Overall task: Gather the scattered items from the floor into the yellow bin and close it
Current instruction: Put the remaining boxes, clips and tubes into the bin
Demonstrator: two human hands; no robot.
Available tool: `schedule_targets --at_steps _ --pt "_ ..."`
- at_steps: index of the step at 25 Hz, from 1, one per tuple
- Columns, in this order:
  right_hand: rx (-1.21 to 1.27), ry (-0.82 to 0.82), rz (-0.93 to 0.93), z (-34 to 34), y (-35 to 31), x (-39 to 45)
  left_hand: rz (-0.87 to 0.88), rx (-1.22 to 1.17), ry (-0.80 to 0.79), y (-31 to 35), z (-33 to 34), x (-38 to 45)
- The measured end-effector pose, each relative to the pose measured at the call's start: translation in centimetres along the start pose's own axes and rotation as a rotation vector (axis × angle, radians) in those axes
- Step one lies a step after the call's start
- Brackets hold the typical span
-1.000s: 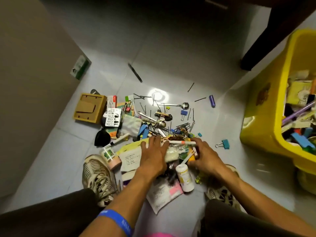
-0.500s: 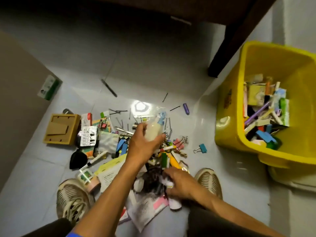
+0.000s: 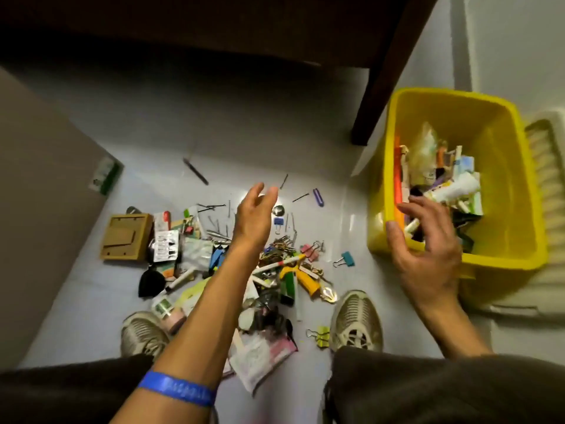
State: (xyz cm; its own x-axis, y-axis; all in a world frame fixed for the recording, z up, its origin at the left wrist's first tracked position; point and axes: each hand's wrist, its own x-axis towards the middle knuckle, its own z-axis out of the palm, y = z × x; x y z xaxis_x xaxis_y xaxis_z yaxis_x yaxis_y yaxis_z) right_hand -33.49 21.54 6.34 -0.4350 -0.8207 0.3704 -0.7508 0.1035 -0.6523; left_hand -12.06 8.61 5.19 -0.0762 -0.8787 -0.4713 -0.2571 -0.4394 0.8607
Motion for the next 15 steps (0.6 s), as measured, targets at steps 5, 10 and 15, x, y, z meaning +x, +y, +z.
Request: schedule_targets --at_steps 5,10,15 --pt "0.037 -0.975 -0.172 10.8 -2.0 -6.2 -0.256 0.81 0.07 -13.8 -9.9 -2.4" --pt "-0.382 -1.022 -0.337 20.1 -1.1 -8.0 -0.252 1.055 -0.066 -20.1 -12.4 -2.0" --pt "-0.454 -0.956 -0.378 22.9 0.4 -7.8 -0.116 1.193 -0.065 -20.8 -12.9 0.7"
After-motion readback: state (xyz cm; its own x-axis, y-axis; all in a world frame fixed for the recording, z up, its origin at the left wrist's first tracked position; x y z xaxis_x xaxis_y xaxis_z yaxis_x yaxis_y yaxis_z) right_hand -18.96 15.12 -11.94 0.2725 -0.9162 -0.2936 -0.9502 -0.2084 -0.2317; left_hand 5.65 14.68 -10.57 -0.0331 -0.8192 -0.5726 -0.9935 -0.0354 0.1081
